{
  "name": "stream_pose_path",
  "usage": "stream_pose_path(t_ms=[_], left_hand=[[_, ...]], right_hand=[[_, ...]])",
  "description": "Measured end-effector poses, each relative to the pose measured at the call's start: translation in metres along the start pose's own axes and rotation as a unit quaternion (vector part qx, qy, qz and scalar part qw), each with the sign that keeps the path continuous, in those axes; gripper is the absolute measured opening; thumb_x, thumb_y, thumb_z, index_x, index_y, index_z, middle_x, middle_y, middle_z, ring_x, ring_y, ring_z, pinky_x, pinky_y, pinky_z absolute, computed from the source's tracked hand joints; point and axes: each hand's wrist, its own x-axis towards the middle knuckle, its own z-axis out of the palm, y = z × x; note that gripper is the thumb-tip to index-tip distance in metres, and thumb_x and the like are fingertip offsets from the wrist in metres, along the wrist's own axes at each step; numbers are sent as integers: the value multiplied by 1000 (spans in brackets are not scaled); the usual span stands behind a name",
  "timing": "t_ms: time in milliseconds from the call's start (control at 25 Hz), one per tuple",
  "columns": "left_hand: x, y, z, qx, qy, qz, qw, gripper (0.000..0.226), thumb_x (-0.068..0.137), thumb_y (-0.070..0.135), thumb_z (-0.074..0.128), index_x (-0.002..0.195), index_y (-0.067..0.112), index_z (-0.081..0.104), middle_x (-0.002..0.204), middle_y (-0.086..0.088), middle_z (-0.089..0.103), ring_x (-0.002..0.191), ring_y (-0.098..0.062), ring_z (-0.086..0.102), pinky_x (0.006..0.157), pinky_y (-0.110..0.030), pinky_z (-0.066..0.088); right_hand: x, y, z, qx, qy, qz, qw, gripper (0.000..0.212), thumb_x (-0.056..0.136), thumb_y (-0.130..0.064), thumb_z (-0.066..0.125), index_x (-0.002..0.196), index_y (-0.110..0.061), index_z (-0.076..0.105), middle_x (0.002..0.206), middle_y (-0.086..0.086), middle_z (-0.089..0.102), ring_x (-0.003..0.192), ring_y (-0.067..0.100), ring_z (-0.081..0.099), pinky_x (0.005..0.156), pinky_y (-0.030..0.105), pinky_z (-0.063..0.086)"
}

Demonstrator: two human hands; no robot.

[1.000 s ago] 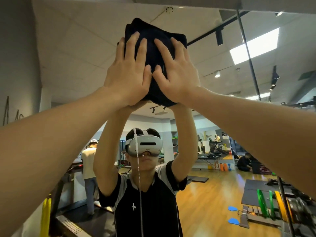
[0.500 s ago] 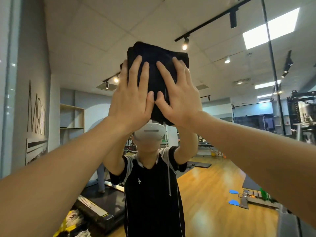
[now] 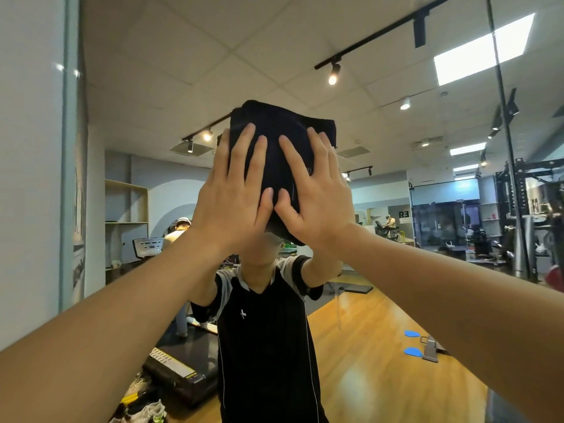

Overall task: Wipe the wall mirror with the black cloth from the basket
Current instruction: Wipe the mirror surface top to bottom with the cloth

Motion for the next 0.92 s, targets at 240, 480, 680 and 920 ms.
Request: stream_pose_path(t_ms=[240, 480, 680, 920], left_hand=[[-24, -40, -15, 21, -10, 4, 1000, 73, 102, 43, 31, 163, 6, 18, 172, -17, 11, 157, -42, 10, 118, -55, 41], [-51, -91, -35, 45, -11, 7, 999, 73, 103, 42, 34, 163, 5, 18, 171, -18, 13, 156, -42, 14, 123, -57, 30], [-69, -140, -57, 89, -7, 8, 996, 71, 104, 42, 32, 163, 4, 19, 170, -21, 15, 156, -43, 18, 129, -58, 11], [-88, -190, -84, 142, -17, 2, 990, 71, 102, 39, 29, 162, 2, 20, 169, -23, 16, 155, -44, 22, 128, -60, 4]], right_hand=[[-3, -44, 19, 4, 2, 2, 1000, 73, 95, -46, 45, 161, -17, 35, 166, 26, 24, 156, 45, 18, 119, 63, 35], [2, -99, 43, 15, -7, -6, 1000, 74, 94, -47, 45, 161, -15, 37, 166, 28, 24, 156, 46, 18, 123, 63, 27], [19, -147, 66, 25, -10, -26, 999, 75, 95, -51, 42, 160, -14, 38, 165, 30, 24, 156, 47, 17, 127, 61, 20], [36, -197, 93, 20, -19, -50, 998, 77, 93, -51, 44, 161, -15, 36, 166, 31, 22, 156, 48, 14, 128, 59, 18]])
